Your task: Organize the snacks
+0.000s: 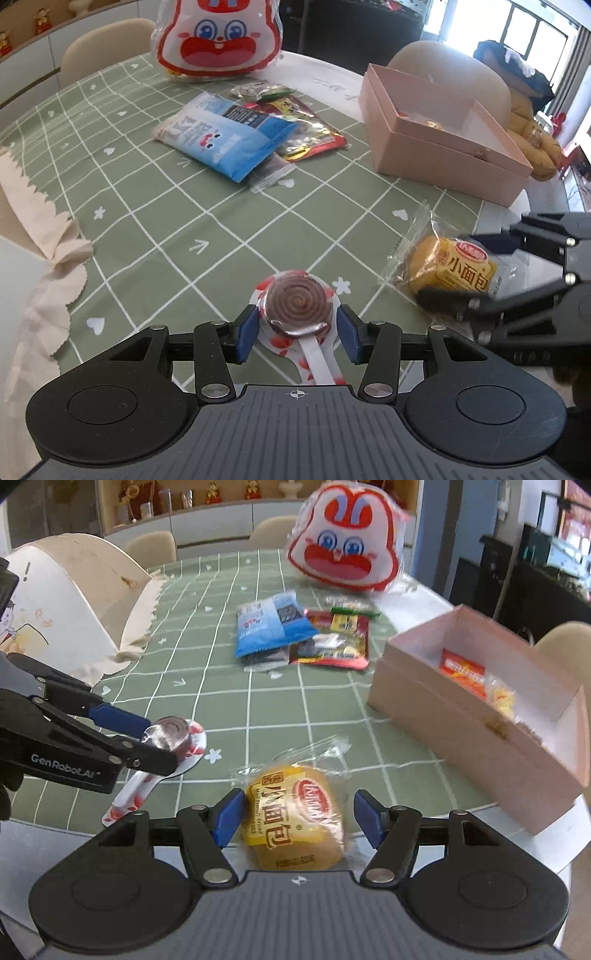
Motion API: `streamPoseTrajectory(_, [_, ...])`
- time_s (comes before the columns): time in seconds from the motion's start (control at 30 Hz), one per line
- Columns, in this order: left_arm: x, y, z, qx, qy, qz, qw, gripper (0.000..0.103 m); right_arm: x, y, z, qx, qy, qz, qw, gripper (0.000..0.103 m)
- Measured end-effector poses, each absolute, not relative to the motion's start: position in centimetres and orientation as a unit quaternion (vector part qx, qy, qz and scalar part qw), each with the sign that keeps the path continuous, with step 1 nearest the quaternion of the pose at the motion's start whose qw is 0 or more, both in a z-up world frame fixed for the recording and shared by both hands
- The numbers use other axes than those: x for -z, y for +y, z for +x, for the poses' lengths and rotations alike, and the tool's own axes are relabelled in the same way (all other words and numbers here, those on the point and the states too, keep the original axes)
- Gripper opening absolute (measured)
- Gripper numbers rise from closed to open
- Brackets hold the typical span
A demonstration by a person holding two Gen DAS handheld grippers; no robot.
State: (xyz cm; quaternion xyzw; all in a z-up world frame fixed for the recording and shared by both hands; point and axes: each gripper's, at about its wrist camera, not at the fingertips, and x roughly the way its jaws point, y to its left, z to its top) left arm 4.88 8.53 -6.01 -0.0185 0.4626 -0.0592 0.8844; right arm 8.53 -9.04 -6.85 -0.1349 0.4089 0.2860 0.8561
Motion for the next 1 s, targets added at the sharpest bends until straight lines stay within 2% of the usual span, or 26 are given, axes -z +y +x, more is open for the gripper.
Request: streamPoseTrajectory(1.0, [6.8,8.1,5.8,0.082,0.447,0.012,0.891,0.052,7.8,-9.1,6.5,-0.276,0.397,-0.142,0.864,0.067])
